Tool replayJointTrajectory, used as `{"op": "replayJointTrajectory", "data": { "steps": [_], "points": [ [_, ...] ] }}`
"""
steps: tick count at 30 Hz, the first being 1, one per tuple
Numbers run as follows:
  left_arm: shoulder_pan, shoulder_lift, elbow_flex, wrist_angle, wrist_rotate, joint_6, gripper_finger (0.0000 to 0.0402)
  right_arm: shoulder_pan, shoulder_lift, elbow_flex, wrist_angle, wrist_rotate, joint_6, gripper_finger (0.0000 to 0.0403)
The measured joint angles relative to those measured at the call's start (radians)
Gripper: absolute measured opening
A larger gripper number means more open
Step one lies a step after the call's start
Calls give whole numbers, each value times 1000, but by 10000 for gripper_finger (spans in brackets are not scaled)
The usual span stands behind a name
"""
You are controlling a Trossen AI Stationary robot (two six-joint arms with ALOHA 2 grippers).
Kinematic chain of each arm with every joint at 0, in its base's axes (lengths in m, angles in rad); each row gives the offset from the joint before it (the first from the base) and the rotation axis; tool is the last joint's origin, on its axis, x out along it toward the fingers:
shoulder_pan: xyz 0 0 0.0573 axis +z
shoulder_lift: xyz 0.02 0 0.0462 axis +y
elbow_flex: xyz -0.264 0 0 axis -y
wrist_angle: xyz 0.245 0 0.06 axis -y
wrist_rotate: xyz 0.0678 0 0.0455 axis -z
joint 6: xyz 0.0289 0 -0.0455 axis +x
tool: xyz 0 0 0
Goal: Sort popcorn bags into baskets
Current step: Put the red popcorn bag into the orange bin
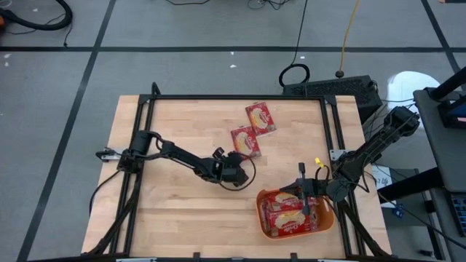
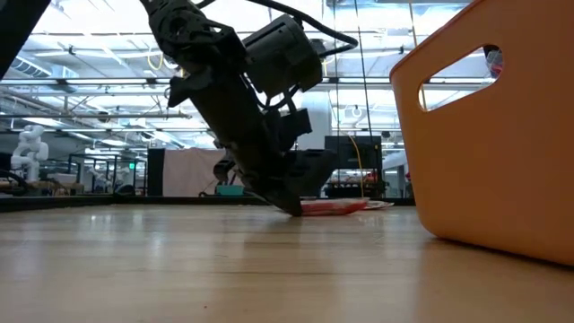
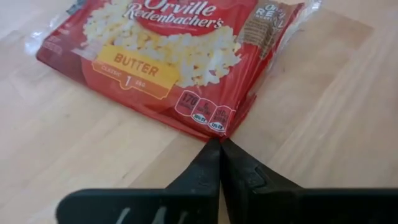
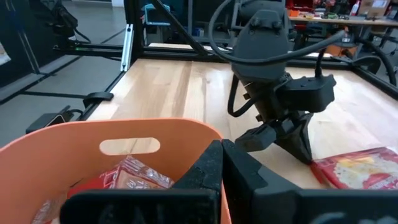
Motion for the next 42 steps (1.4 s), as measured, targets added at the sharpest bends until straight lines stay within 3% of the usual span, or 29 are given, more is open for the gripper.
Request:
{"op": "replayJointTrajectory", "data": {
  "steps": [11,21,26,31,36,42],
  "points": [
    [-41,-75,-1,52,-121,-34,3,2,0,0,-8,9,11,0],
    [-85,-131,0,186,-218,72,1,-1,0,0,-33,135,-21,4],
    [-97,-166,3,217,-249,90,1,-6,0,0,-46,215,-91,41],
    [-110,-181,0,279,-271,152,1,-56,0,0,-45,217,-118,93],
    [-126,-182,0,422,-270,257,0,-103,0,0,-76,207,-126,132],
    [-137,-181,1,596,-268,393,0,-124,11,0,-124,104,-100,163]
  ]
}}
